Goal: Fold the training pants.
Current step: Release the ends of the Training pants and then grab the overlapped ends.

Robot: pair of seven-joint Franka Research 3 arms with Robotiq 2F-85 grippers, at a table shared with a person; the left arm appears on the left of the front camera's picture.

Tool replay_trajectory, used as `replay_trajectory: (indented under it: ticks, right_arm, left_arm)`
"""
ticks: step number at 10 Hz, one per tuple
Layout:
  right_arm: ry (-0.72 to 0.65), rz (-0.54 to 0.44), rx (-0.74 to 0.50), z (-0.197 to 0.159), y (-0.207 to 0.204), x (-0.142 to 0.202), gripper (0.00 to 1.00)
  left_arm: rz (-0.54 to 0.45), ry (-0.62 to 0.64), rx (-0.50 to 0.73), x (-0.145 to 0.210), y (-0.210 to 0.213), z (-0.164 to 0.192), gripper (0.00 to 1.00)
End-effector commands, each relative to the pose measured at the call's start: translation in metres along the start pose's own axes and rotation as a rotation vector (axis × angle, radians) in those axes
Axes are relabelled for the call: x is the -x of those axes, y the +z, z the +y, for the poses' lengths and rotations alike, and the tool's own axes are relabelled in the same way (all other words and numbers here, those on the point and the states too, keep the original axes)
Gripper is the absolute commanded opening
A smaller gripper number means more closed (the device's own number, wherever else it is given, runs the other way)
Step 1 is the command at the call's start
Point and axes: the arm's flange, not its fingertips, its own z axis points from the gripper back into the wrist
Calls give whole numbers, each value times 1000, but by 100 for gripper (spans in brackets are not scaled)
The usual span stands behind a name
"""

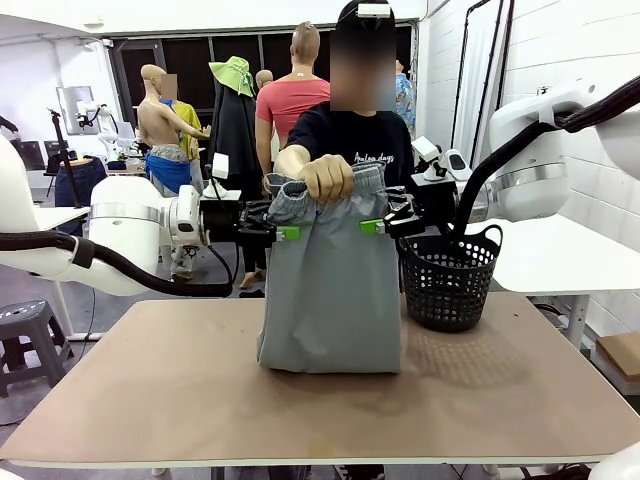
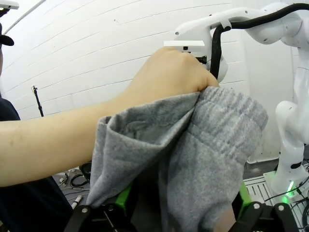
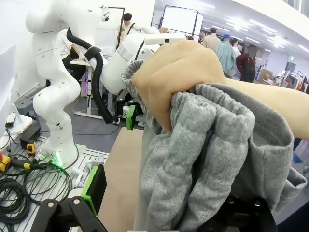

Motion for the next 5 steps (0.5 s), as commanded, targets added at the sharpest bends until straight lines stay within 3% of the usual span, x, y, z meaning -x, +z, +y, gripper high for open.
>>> replay_trajectory:
  ticks: [1, 5]
  right_arm:
    - [-7, 28, 1, -1, 0, -1, 100]
    - [-57, 50, 44, 10, 18, 8, 100]
  left_arm:
    - [-13, 4, -53, 0, 5, -7, 100]
    - [-2, 17, -135, 12, 19, -15, 100]
